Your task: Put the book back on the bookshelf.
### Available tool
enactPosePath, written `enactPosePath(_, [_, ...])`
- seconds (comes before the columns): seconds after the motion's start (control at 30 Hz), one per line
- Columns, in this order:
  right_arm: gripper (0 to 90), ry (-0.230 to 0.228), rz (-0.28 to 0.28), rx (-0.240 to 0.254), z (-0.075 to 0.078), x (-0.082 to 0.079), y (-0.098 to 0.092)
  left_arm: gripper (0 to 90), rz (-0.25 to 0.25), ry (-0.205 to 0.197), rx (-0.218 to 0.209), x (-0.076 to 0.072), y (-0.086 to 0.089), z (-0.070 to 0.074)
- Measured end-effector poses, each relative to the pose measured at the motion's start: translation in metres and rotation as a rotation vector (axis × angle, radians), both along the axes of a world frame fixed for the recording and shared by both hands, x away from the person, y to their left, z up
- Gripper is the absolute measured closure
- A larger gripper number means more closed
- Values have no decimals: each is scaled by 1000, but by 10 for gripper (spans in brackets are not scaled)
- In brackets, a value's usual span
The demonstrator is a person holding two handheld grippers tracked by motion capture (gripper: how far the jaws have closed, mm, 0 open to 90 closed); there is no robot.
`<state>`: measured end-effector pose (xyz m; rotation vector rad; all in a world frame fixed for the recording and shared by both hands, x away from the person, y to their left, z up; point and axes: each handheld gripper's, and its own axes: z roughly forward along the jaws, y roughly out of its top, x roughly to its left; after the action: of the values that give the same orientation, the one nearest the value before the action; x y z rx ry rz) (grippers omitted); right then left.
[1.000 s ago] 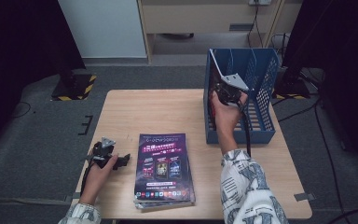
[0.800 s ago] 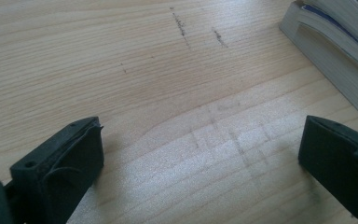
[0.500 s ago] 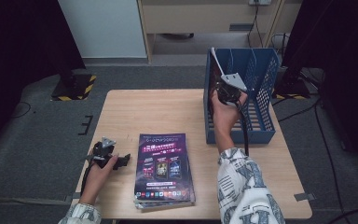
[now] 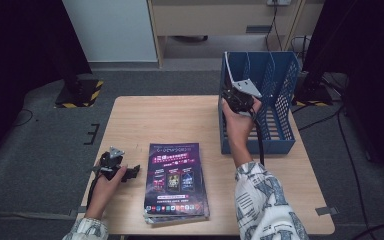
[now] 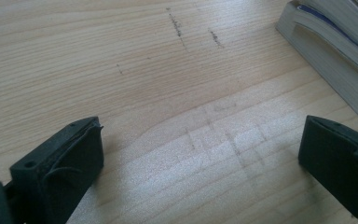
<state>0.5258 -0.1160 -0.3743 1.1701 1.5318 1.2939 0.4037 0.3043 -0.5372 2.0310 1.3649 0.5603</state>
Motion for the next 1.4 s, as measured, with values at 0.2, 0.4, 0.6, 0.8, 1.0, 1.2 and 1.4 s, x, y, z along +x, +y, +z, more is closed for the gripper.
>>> enactPosePath(0.2, [426, 3, 48, 15, 1, -10, -10, 0, 1, -1, -2, 0, -1, 0])
enactPosePath(0.4, [333, 33, 96, 15, -5, -21, -16, 0, 0, -1, -4, 1, -1, 0])
enactPosePath(0.6, [259, 61, 150, 35, -14, -33, -19, 0, 0, -1, -4, 1, -1, 0])
enactPosePath(0.8, [207, 83, 212, 41, -23, -50, -25, 0, 0, -1, -4, 1, -1, 0])
enactPosePath(1.0, [178, 92, 263, 19, -32, -71, -30, 0, -7, 1, -3, 0, -1, 0])
enactPosePath(1.2, [130, 115, 298, 4, -49, -90, -33, 0, -12, 1, -3, 0, -1, 0])
enactPosePath(1.4, [126, 158, 338, -18, -66, -105, -24, 46, -35, -6, -15, -3, 0, 3])
